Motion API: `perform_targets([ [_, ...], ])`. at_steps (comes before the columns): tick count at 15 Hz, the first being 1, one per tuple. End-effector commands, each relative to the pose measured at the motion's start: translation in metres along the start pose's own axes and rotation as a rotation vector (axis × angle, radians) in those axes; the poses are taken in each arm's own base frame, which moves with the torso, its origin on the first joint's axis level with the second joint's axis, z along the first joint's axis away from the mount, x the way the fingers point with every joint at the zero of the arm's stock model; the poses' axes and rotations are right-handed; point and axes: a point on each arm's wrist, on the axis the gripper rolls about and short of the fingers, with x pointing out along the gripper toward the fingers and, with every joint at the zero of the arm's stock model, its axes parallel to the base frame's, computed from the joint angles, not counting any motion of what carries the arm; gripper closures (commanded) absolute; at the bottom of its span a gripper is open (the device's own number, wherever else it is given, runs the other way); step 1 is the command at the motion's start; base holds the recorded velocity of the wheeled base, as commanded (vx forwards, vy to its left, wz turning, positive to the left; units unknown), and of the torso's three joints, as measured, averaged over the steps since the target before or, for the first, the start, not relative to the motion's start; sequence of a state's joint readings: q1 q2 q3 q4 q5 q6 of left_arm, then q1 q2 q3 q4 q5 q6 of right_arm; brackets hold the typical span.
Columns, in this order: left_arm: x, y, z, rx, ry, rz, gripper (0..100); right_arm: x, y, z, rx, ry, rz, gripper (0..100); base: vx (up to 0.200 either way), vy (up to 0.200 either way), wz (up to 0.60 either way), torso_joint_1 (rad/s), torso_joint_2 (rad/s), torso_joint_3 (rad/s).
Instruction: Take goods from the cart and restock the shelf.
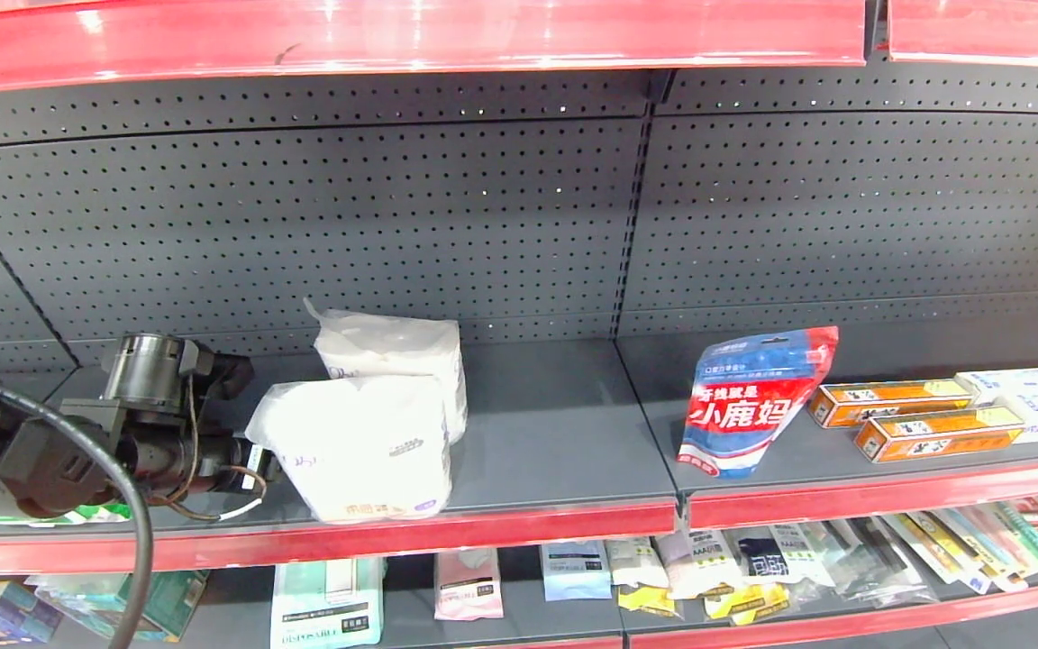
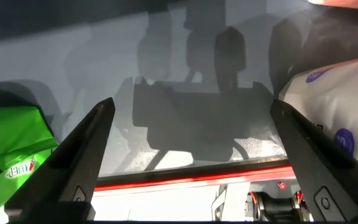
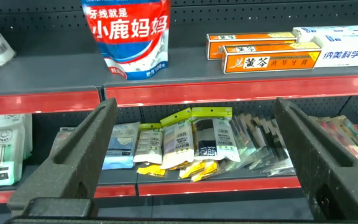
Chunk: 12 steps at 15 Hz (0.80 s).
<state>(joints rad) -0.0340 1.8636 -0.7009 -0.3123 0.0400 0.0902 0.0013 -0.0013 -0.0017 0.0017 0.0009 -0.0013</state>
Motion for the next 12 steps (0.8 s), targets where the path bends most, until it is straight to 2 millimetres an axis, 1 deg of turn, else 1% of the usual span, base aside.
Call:
perform_targets([
  [1,-0.001,0.0,0.001,0.001,-0.004,-0.001,0,0.0,0.0,0.0,0.0,0.001,0.001,0,0.0,0.0,0.0,0.0,0.0,0.0],
  [4,-0.007,0.004,0.001,-0.008,-0.019,0.01,0,0.0,0.0,0.0,0.0,0.001,0.001,0,0.0,0.0,0.0,0.0,0.0,0.0],
  [5,-0.018,0.013,0.002,-0.014,-0.047,0.031,0,0.0,0.0,0.0,0.0,0.001,0.001,0,0.0,0.0,0.0,0.0,0.0,0.0],
  [7,-0.04,0.024,-0.003,0.029,-0.083,0.069,0,0.0,0.0,0.0,0.0,0.001,0.001,0,0.0,0.0,0.0,0.0,0.0,0.0],
  [8,-0.05,0.025,-0.008,0.043,-0.093,0.077,0,0.0,0.0,0.0,0.0,0.001,0.001,0,0.0,0.0,0.0,0.0,0.0,0.0],
  [9,-0.07,0.023,-0.018,0.048,-0.123,0.083,0,0.0,0.0,0.0,0.0,0.001,0.001,0,0.0,0.0,0.0,0.0,0.0,0.0],
  [11,-0.103,0.02,-0.032,0.043,-0.196,0.085,0,0.0,0.0,0.0,0.0,0.001,0.001,0,0.0,0.0,0.0,0.0,0.0,0.0],
  [12,-0.131,0.015,-0.05,0.047,-0.271,0.063,0,0.0,0.0,0.0,0.0,0.001,0.001,0,0.0,0.0,0.0,0.0,0.0,0.0],
])
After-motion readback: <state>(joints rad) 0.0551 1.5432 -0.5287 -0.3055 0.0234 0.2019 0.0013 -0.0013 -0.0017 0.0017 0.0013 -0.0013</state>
